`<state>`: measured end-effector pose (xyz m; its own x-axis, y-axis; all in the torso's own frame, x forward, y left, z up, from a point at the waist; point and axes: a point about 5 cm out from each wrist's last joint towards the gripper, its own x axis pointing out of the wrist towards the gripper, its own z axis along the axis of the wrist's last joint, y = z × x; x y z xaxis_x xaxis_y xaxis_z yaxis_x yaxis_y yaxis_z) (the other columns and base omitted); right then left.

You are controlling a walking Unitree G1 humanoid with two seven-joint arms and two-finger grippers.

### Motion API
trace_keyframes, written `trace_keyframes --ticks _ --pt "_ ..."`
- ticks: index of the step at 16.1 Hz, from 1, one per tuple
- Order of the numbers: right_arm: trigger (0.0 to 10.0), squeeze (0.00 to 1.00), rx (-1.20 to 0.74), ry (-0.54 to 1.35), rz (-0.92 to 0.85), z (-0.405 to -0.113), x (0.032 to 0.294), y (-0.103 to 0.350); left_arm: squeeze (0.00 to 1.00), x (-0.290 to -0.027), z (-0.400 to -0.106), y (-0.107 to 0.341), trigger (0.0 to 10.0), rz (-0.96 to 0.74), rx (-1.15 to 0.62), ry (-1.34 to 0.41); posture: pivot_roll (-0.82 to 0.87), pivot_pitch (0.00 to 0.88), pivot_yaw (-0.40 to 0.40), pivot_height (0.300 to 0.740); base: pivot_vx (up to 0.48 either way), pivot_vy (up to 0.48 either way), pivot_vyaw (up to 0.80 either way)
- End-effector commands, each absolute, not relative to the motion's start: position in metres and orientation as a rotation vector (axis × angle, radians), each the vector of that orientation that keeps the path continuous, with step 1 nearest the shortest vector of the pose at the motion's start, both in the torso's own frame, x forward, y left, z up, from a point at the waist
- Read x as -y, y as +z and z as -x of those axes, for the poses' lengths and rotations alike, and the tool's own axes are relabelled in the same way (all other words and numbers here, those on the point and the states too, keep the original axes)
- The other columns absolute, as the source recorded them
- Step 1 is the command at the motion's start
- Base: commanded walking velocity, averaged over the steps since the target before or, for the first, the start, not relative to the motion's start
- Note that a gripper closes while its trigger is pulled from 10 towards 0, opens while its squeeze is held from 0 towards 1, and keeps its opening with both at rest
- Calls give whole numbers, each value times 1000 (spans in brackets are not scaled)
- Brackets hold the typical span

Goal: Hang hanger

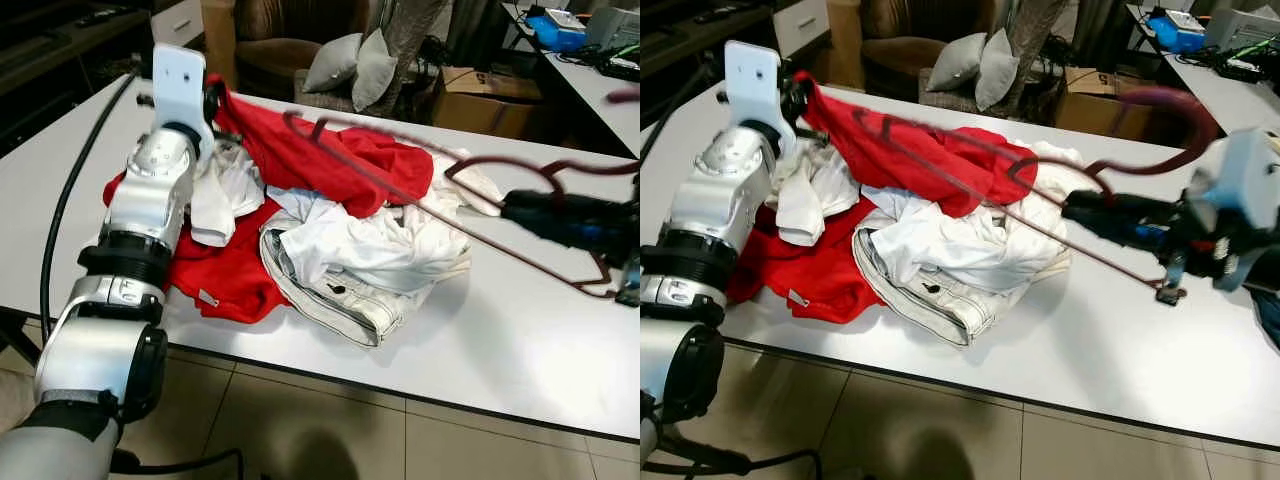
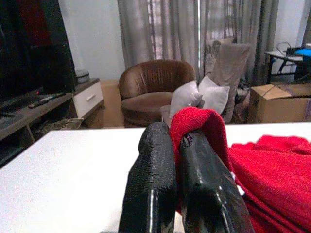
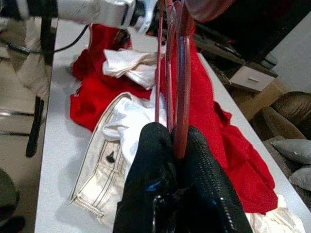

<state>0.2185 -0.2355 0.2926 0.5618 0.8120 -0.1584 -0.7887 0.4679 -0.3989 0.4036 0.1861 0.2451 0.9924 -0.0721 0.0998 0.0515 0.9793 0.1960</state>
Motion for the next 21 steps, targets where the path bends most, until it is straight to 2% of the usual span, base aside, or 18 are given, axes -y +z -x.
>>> trace_keyframes --ticks 1,3,4,5,7,8,9,11,13,14,15,16,17,18,19,20,21 --pt "10000 0 107 904 454 -223 243 302 0 -183 -403 248 10000 -194 129 -85 -1 0 -42 740 0 0 0" --pt "10000 0 189 681 394 -244 253 305 0 -164 -391 249 10000 -114 169 -347 -2 0 -38 740 0 0 0" --pt "10000 0 188 621 349 -249 254 301 875 -155 -378 250 10000 -101 198 -494 -3 0 -34 740 0 0 0" --pt "10000 0 172 566 317 -253 252 295 1000 -149 -363 248 10000 -147 193 -596 1 2 -33 740 0 0 0" --pt "10000 0 173 491 273 -258 247 286 1000 -145 -338 243 10000 -217 134 -715 5 11 -34 740 0 0 0" --pt "10000 0 167 407 209 -265 245 276 1000 -154 -316 243 10000 -280 82 -773 14 21 -46 740 0 0 0" --pt "10000 0 162 388 199 -267 244 274 1000 -157 -311 244 10000 -299 70 -787 16 22 -48 740 0 0 0" --pt "10000 0 113 340 169 -270 240 260 1000 -178 -283 247 10000 -469 -55 -869 30 30 -62 740 0 0 0" --pt "10000 0 98 335 162 -270 236 255 1000 -199 -262 252 10000 -554 -173 -916 41 30 -69 740 0 0 0" --pt "10000 0 93 329 150 -271 233 253 1000 -208 -250 257 10000 -551 -223 -965 41 30 -69 740 0 0 0" --pt "10000 0 85 322 142 -272 232 250 1000 -207 -241 266 10000 -474 -200 -1019 46 29 -73 740 0 0 0" --pt "10000 0 74 280 146 -273 232 246 1000 -206 -245 283 10000 -417 -72 -963 48 29 -76 740 0 0 0" --pt "10000 0 50 240 110 -274 232 240 1000 -206 -257 298 10000 -372 55 -832 50 30 -80 740 0 0 0" --pt "10000 0 36 234 89 -272 228 236 1000 -205 -268 307 10000 -344 141 -710 54 31 -81 740 0 0 0" --pt "10000 0 34 231 87 -271 226 234 1000 -203 -271 308 10000 -338 162 -664 52 29 -78 740 0 0 0" --pt "10000 0 41 214 93 -269 217 232 937 -196 -278 309 10000 -271 211 -594 50 30 -75 740 0 0 0" --pt "10000 0 35 163 15 -266 201 225 710 -170 -287 293 10000 -113 267 -498 39 36 -67 740 0 0 0"
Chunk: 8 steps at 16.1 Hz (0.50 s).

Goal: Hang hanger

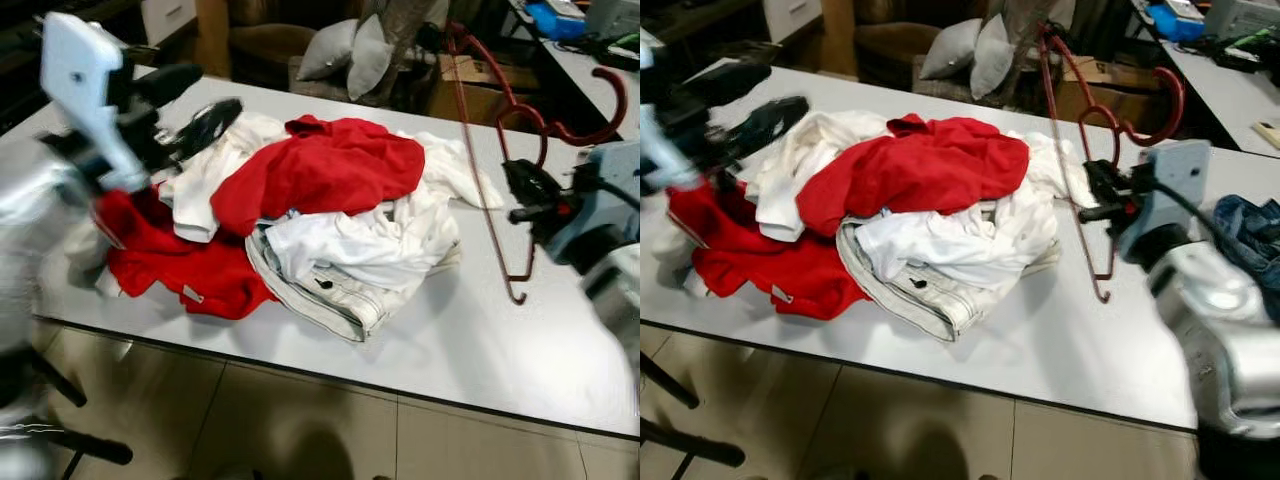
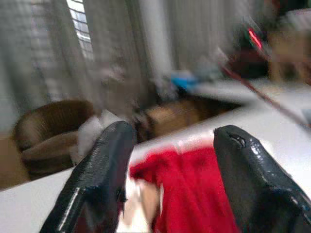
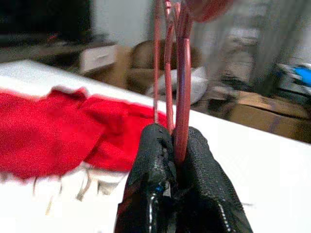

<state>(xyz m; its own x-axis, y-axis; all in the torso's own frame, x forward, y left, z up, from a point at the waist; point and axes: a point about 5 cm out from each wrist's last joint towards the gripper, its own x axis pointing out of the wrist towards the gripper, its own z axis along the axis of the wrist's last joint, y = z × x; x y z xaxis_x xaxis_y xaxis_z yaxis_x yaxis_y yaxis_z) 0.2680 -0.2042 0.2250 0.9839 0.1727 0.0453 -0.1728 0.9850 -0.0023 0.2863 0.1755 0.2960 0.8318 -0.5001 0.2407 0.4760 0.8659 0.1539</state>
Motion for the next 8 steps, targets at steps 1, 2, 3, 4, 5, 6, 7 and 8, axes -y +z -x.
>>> trace_keyframes --ticks 1,2,3,4,5,6,7,8 --pt "10000 0 29 143 5 -264 194 222 714 -160 -288 283 10000 -29 251 -466 33 39 -61 740 0 0 0" --pt "10000 0 24 136 5 -264 192 221 714 -157 -289 280 10000 2 244 -451 33 39 -61 740 0 0 0" --pt "10000 0 39 136 -26 -261 183 220 714 -146 -290 261 10000 0 192 -430 25 41 -57 740 0 -409 0" --pt "10000 0 44 138 -42 -257 175 218 714 -139 -289 245 10000 -55 154 -412 20 45 -52 740 0 -450 0" --pt "10000 0 28 125 -49 -253 172 212 722 -139 -289 232 10000 -79 130 -386 17 48 -47 740 0 -461 0" --pt "10000 0 16 119 -68 -249 169 207 722 -142 -289 221 10000 -68 110 -329 13 46 -42 740 0 -472 0" --pt "10000 0 -3 116 -41 -244 166 202 718 -144 -288 218 10000 -52 104 -294 9 48 -42 740 0 -480 0" --pt "10000 0 -21 112 -19 -242 164 199 714 -144 -288 217 10000 -36 98 -282 10 51 -42 740 0 -480 0"
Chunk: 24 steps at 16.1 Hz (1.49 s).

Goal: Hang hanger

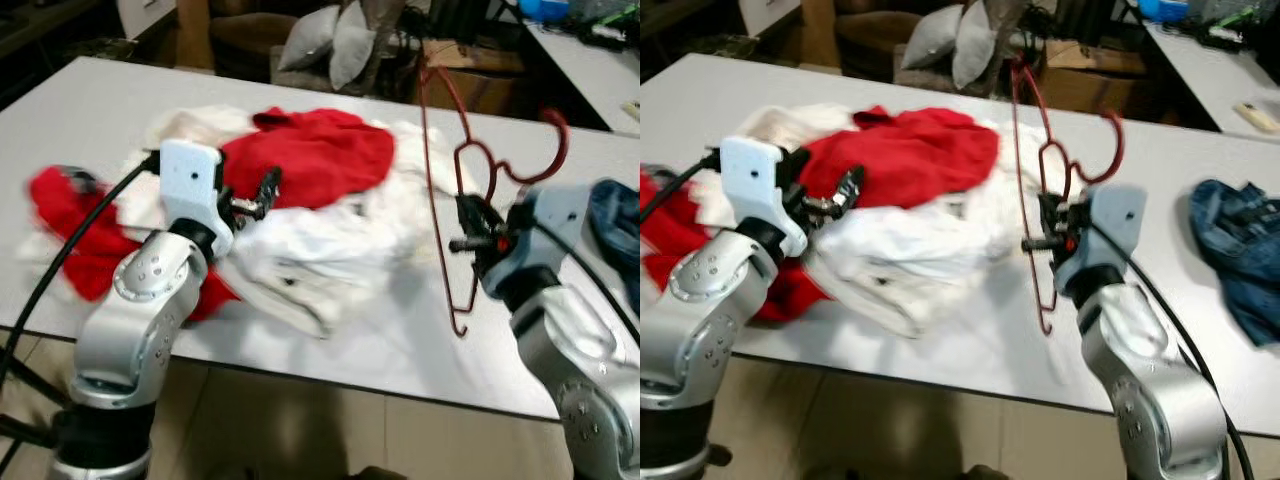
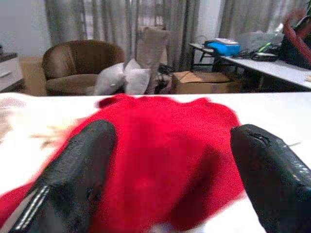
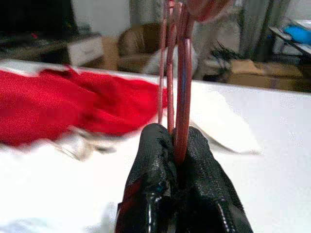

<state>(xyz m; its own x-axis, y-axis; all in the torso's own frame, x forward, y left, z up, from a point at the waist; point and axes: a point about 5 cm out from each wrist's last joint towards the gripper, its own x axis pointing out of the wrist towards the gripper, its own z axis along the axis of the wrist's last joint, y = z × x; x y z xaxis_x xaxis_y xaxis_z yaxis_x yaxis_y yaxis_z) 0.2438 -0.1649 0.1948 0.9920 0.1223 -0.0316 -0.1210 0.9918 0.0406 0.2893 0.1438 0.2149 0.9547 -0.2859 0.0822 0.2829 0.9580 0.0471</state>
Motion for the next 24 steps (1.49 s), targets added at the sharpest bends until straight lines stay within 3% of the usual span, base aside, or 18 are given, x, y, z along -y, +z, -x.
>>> trace_keyframes --ticks 1,16,17,19,20,21,24 --pt "10000 0 -22 104 -24 -242 165 198 710 -143 -287 217 10000 -42 100 -284 11 53 -43 740 0 -480 0" --pt "10000 0 -50 -8 25 -239 165 175 686 -132 -278 192 10000 -115 52 -269 10 74 -54 740 0 -448 0" --pt "10000 0 -57 -18 28 -238 166 173 565 -130 -278 191 10000 -128 51 -278 10 74 -54 740 0 0 0" --pt "10000 0 -80 -32 22 -239 167 169 529 -125 -275 189 10000 -148 54 -317 12 73 -53 740 0 0 0" --pt "10000 0 -92 -35 6 -238 168 167 435 -123 -273 186 10000 -138 39 -336 16 68 -52 740 0 0 0" --pt "10000 0 -91 -34 7 -238 168 166 20 -123 -273 185 10000 -124 33 -336 17 67 -53 740 0 0 0" --pt "10000 0 -95 -31 -4 -238 166 164 0 -123 -272 184 10000 -126 31 -341 21 63 -54 740 0 0 0"
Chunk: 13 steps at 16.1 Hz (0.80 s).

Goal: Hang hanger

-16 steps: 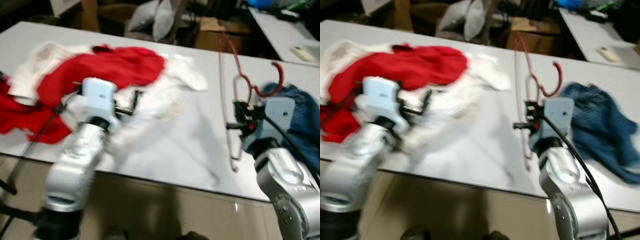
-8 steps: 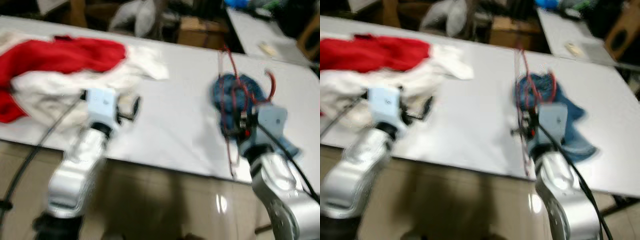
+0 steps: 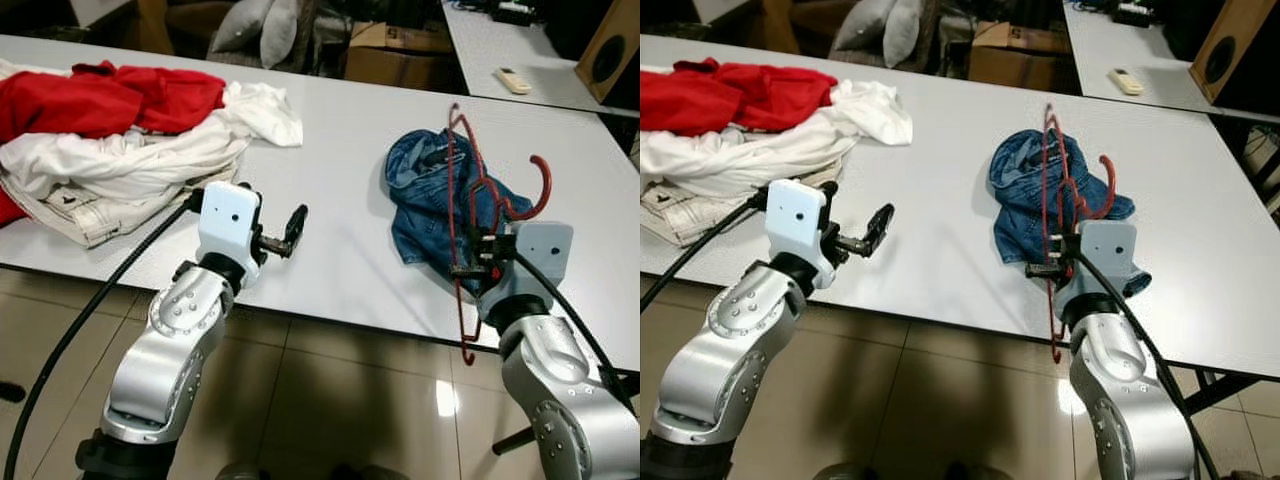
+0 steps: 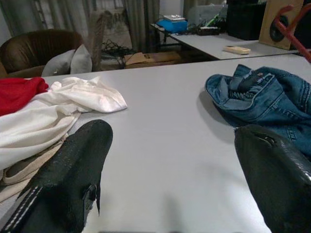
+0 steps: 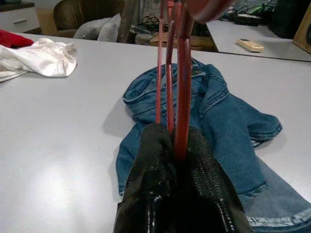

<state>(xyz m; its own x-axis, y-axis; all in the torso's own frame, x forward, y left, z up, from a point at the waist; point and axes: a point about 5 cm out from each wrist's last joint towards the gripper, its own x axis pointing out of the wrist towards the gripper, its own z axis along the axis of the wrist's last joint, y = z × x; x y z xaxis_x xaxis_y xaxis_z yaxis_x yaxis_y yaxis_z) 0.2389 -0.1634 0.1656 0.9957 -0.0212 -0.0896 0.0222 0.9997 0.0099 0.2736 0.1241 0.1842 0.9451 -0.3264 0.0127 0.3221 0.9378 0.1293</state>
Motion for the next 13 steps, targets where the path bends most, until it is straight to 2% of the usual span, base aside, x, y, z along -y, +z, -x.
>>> trace_keyframes --ticks 1,4,6,7,13 --pt "10000 0 -97 -31 -9 -238 166 163 0 -123 -272 184 10000 -126 31 -341 21 63 -54 740 0 0 0" --pt "10000 0 -103 -60 -1 -238 167 162 0 -125 -273 183 10000 -128 29 -340 21 56 -53 740 0 0 0" --pt "10000 0 -109 -53 -32 -237 166 161 0 -124 -273 183 10000 -128 31 -345 20 56 -53 740 0 302 -231" --pt "10000 0 -118 -61 -42 -236 166 160 0 -123 -273 183 10000 -128 33 -348 20 54 -55 740 0 349 -800" --pt "10000 0 -118 -70 -95 -234 165 159 0 -121 -269 182 10000 -150 39 -361 19 57 -60 740 0 0 -790"
